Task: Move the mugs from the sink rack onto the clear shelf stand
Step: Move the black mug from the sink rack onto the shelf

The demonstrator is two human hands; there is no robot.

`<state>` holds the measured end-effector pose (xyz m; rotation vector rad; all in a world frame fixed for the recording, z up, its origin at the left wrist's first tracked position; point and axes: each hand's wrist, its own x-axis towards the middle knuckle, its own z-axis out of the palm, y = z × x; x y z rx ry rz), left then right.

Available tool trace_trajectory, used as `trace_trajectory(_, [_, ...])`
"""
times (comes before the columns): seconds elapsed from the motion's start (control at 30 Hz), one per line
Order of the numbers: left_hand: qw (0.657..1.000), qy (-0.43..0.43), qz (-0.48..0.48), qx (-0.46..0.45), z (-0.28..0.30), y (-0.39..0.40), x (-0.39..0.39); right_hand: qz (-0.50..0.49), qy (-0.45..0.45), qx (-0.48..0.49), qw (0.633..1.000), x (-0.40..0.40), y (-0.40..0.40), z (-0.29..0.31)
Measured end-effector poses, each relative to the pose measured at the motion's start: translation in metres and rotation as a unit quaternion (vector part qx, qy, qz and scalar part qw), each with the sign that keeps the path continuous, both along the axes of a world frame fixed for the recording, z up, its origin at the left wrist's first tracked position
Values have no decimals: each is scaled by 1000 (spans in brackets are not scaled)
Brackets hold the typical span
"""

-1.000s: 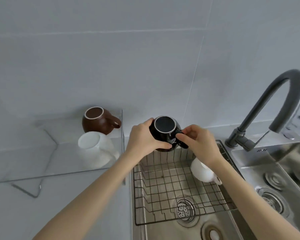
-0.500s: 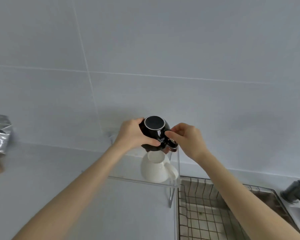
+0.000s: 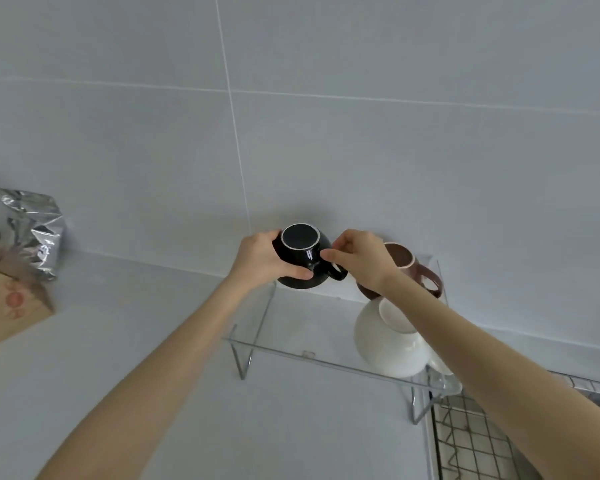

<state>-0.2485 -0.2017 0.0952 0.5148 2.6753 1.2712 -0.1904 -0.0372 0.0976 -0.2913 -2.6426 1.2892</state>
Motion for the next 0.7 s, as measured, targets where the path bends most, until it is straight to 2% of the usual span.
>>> trace_trajectory(0.7, [997,-2,-6,-73,-19,1,-23,6,-51,-19,999,-35,-1,-22])
